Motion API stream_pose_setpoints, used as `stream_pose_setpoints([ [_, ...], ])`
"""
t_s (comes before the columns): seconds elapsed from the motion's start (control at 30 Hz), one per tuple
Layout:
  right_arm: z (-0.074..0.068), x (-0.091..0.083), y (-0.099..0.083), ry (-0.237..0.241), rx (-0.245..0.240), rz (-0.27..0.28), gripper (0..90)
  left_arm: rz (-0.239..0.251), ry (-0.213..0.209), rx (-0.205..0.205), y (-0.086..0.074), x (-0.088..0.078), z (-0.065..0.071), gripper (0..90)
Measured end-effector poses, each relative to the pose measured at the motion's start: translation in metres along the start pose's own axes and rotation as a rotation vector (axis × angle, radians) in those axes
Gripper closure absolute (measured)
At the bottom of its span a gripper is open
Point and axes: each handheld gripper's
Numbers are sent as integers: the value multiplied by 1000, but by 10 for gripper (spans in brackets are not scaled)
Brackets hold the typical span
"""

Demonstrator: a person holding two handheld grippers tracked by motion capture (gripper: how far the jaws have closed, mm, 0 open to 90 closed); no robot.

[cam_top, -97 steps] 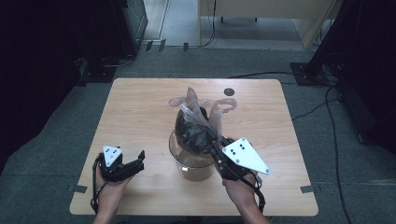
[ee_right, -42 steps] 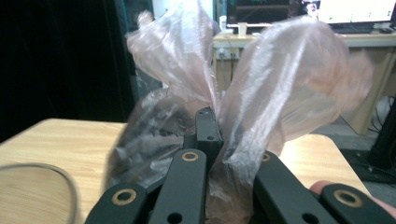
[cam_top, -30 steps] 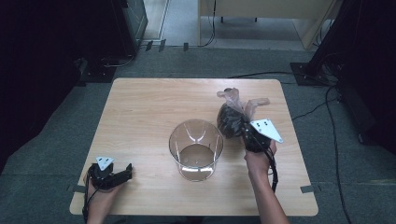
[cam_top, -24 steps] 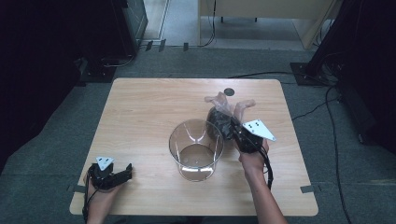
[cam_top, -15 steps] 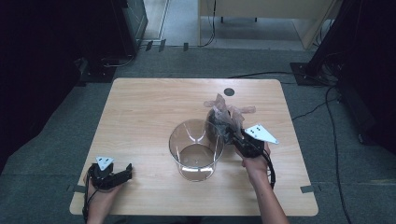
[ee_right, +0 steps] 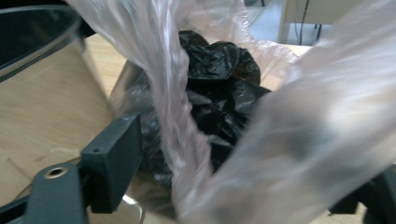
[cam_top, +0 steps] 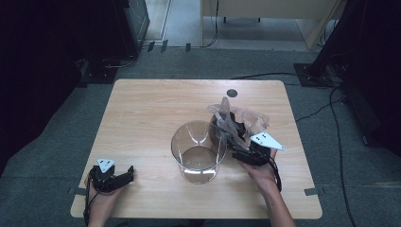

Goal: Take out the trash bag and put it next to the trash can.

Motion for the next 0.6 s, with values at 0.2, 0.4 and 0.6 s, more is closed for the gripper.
stream_pose_setpoints([
  [0.2, 1, -7, -5, 21, -40, -7, 158, 0, 0, 0, 0, 0, 0, 104],
  [0.4, 4, -11, -10, -3, -63, -21, 150, 0, 0, 0, 0, 0, 0, 104],
  [0.6, 13, -17, -16, -37, -81, -21, 150, 0, 0, 0, 0, 0, 0, 104],
])
Point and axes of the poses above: each handheld gripper's, and its own axes: x roughly forward along the jaws, y roughly out of its top, z roughly to its right, and after that the axes turned 13 degrees about -y, right-handed
